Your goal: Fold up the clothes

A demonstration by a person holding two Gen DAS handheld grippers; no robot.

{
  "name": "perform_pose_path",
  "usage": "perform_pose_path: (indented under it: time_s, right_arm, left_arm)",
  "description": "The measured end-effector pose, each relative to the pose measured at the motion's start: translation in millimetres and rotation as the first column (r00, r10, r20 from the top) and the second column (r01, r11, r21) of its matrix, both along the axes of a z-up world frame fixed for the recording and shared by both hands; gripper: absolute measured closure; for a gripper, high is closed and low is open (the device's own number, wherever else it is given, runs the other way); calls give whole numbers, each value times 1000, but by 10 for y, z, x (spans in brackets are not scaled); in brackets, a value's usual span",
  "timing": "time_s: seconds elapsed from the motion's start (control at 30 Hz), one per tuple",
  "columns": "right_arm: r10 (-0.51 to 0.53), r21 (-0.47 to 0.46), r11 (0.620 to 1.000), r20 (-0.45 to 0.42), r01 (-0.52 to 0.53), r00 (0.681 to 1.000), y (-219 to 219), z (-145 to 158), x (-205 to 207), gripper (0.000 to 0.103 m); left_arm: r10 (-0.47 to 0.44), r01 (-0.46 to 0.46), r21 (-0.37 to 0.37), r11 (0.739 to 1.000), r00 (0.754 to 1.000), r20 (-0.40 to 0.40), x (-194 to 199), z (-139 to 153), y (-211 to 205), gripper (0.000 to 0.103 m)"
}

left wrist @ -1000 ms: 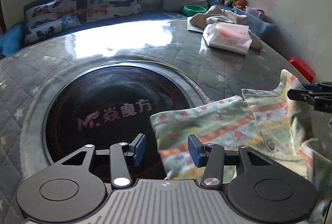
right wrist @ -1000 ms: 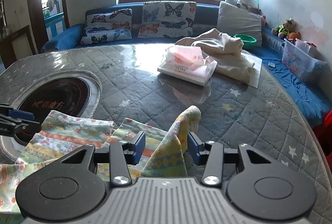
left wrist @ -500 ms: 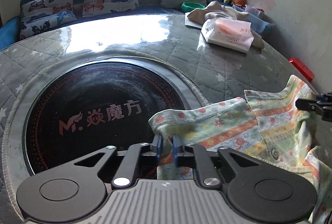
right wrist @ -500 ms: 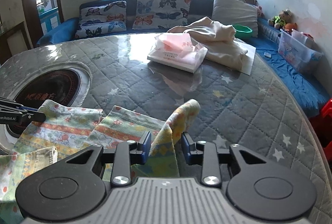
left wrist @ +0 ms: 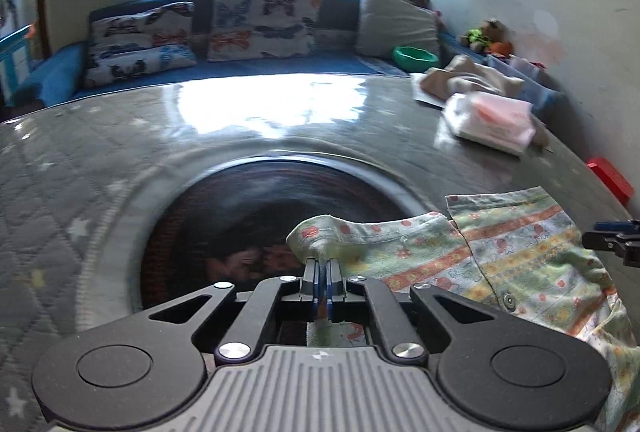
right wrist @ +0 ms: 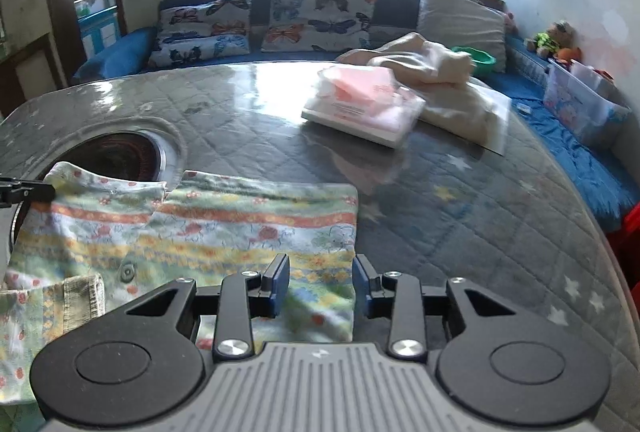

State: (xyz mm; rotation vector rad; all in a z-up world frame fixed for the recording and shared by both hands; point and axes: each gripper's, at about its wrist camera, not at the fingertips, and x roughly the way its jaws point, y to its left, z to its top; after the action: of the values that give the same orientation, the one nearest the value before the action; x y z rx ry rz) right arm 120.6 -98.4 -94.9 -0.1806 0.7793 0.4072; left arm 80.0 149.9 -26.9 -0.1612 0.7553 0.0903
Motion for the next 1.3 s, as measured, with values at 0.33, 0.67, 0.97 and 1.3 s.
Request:
perform_pose_path:
  time_s: [0.33,0.67,0.97,1.3]
  right_arm:
    - [174,-40,984,5,-174,985,686,-61,10,68]
    - [118,-64,991,0,-118,993,641,-118,223,63]
    - [98,-84,992,-18,-99,995,446,-144,226,63]
    - [114,-81,990,-32,-116,993,481,-181,264,62]
  left_arm:
    - [84,-85,-34,996,996,-22,6,39,588,102]
    - [26,-28,-34,999,998,-63,-23,-110,310,82]
    - [82,-85,-42,995,994,-68,22,-173,282,81]
    - [90,-92,-30,995,993,-74,51,-210,247,91]
